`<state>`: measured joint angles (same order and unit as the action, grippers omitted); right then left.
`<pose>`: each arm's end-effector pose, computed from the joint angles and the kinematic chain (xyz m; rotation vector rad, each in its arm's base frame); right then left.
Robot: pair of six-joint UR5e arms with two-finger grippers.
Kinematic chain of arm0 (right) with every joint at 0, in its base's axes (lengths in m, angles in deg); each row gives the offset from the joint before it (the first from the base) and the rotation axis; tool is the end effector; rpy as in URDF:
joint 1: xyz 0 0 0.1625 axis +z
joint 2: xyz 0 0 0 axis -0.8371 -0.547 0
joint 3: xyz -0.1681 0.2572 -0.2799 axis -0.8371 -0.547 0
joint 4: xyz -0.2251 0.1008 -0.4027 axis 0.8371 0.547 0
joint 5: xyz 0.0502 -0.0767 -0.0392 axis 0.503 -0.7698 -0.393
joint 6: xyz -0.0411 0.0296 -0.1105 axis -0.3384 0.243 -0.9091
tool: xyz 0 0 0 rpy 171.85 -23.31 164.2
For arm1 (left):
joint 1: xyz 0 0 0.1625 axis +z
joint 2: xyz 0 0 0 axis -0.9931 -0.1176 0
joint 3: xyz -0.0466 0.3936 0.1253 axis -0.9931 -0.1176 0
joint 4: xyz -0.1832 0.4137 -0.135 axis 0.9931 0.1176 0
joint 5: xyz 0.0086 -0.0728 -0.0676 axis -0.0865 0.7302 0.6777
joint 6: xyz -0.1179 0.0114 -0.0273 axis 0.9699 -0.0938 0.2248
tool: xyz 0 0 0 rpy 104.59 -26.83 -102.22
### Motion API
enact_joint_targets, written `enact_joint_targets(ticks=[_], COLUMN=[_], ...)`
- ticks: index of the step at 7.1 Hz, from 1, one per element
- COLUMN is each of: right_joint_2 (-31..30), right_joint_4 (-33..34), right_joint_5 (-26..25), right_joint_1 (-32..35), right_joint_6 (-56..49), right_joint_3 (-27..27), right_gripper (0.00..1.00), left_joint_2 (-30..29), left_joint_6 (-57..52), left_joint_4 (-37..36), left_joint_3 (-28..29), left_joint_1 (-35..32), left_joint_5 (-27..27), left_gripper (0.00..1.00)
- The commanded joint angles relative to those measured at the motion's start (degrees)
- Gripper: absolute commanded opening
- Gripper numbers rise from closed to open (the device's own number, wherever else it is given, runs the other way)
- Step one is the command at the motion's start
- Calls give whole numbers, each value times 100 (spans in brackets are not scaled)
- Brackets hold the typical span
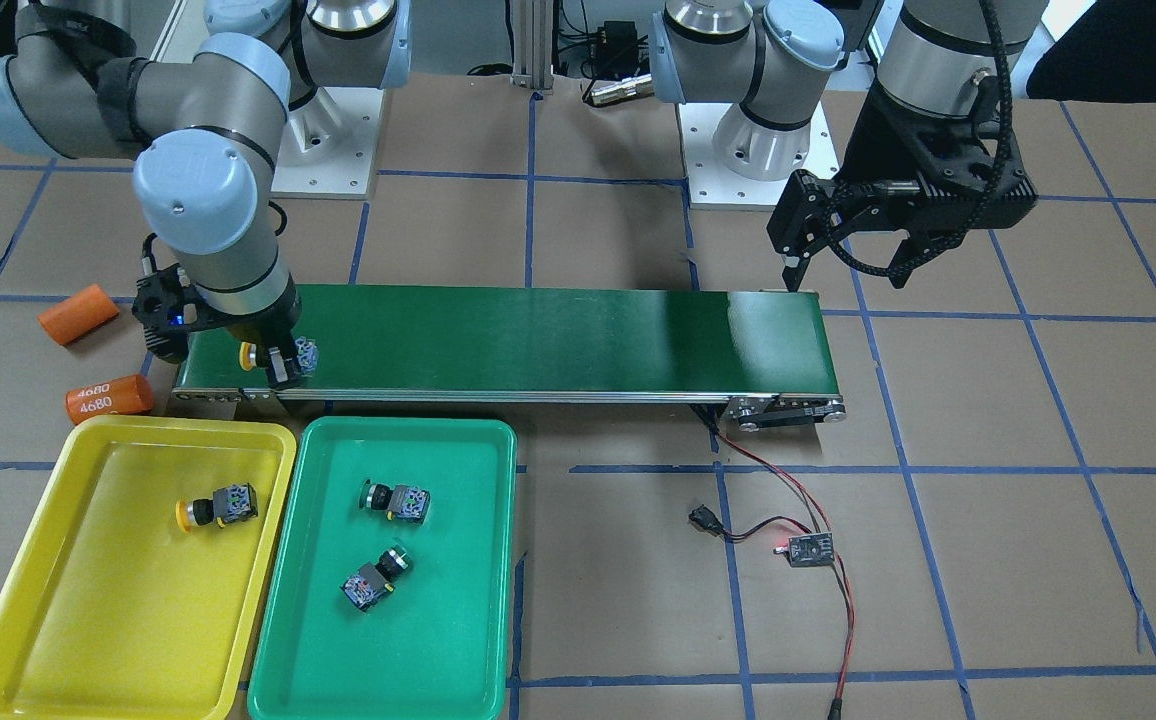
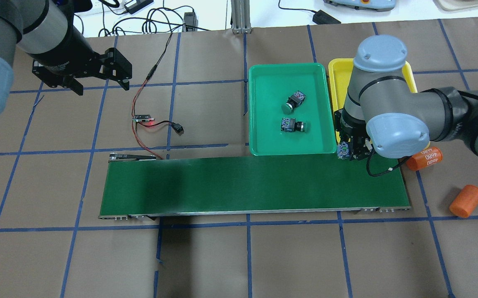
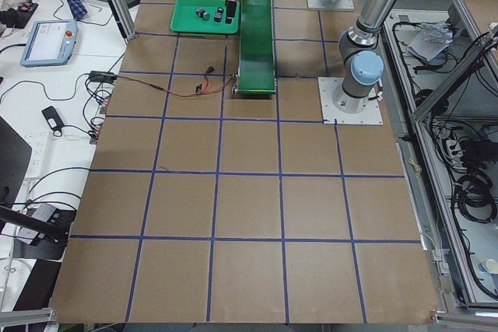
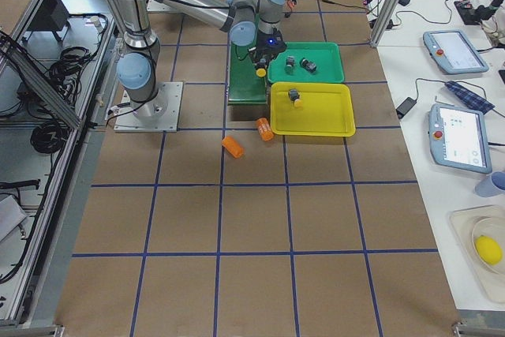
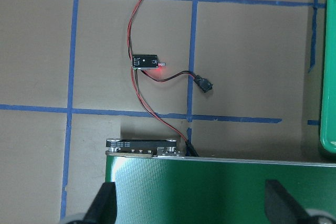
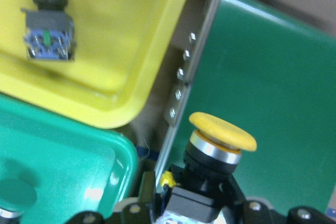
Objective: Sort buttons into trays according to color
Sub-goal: 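Carry the yellow button into the yellow tray and open the right gripper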
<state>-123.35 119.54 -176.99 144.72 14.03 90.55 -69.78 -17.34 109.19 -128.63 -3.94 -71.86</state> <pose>0.1011 -0.5514 0.2185 -1.6942 -2.4957 -0.0217 -0.1068 -0.5582 0.4663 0.1032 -3.1253 0.2664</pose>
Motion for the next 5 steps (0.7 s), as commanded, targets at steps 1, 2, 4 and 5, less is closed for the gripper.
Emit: enact_joint_targets(ticks=[1, 2, 4, 5], right_joint_2=[565, 1125, 1640, 1623], right_joint_4=[532, 839, 842, 824], right_joint_5=[27, 36, 63, 63], right_joint_1=[-857, -904, -905, -896], right_joint_6=[-1522, -1921, -1951, -1969], right_joint_3=[-475, -930, -1557, -1541], right_gripper=[0, 0, 73, 100], left_joint_2=[-3, -3, -3, -3], left_joint_6=[-3, -12, -12, -3], left_joint_4=[0, 0, 0, 0], left_joint_3=[-4, -4, -4, -4], left_joint_1=[0, 0, 0, 0], left_joint_5=[1, -8, -8, -8], left_gripper=[100, 100, 100, 100])
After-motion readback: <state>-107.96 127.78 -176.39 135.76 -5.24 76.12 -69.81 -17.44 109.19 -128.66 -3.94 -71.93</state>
